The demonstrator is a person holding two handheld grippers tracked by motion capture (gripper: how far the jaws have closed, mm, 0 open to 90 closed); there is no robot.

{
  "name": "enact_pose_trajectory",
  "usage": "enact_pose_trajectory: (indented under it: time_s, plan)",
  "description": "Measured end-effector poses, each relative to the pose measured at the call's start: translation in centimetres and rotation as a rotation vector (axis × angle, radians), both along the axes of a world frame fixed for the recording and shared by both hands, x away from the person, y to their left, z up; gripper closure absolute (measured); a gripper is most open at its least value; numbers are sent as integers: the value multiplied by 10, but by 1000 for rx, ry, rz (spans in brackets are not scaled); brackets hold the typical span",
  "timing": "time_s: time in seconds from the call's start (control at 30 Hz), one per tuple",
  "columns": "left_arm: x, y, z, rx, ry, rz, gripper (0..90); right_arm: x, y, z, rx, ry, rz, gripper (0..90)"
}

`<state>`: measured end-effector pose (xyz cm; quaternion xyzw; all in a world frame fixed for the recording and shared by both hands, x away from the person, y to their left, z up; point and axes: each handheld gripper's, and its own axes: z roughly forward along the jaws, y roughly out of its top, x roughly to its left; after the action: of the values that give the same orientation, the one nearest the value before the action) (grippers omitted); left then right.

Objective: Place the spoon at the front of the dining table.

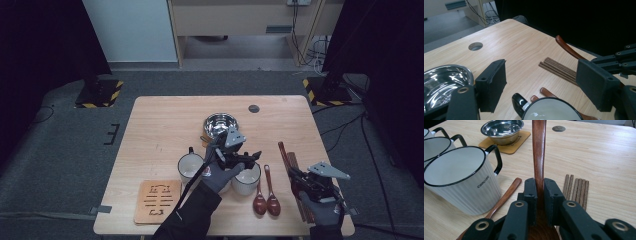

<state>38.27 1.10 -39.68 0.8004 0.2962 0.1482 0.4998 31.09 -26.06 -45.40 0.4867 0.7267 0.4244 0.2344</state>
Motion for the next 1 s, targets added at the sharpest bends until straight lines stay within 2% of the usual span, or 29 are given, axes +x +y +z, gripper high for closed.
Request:
enact_pose_trajectory:
  time_s: [1.0]
  plan:
    - [8, -46, -8, -31, 36, -61, 252, -3, -1, 5, 14, -17, 9, 811]
